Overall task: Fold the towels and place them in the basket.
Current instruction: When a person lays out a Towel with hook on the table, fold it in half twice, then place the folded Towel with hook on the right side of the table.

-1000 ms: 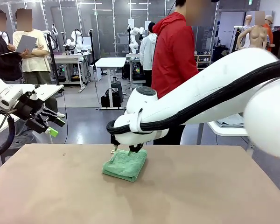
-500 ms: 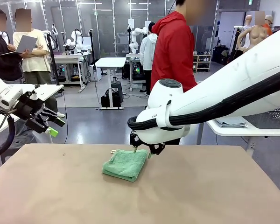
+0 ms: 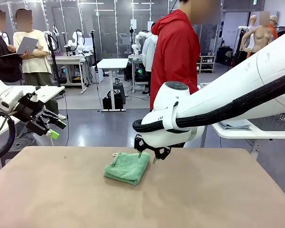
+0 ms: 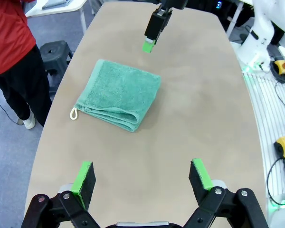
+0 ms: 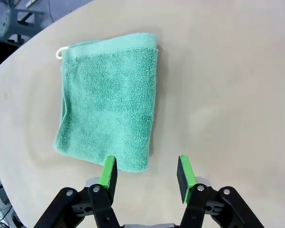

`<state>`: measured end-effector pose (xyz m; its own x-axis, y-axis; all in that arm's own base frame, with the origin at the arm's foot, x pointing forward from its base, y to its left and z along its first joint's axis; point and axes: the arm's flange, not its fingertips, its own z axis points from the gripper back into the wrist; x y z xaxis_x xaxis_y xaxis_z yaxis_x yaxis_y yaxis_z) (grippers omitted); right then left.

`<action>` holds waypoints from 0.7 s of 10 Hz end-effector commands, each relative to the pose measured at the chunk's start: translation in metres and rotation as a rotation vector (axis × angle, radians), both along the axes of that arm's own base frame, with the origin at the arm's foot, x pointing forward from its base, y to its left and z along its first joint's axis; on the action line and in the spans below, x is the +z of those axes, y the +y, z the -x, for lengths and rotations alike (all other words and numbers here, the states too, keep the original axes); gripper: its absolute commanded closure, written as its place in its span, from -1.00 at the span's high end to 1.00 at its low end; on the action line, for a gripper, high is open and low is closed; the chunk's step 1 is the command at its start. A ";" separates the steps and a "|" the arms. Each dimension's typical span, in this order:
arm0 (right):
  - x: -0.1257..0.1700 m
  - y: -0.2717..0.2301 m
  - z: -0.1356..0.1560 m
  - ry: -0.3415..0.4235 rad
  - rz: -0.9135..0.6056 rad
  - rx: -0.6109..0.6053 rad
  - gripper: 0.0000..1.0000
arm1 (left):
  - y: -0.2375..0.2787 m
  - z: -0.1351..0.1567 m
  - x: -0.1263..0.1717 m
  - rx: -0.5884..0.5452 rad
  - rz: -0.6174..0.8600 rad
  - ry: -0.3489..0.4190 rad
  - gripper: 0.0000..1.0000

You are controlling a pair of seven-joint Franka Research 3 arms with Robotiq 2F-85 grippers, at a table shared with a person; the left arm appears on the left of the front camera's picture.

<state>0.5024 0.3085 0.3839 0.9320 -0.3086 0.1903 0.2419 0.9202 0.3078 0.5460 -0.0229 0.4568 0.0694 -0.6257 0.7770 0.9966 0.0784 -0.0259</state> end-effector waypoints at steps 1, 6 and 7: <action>0.001 0.003 -0.003 -0.012 0.001 0.002 0.29 | 0.000 0.000 0.000 -0.003 -0.004 -0.001 1.00; 0.001 0.003 -0.003 -0.012 0.001 0.002 0.29 | 0.000 0.000 0.000 -0.003 -0.004 -0.001 1.00; 0.001 0.003 -0.003 -0.012 0.001 0.002 0.29 | 0.000 0.000 0.000 -0.003 -0.004 -0.001 1.00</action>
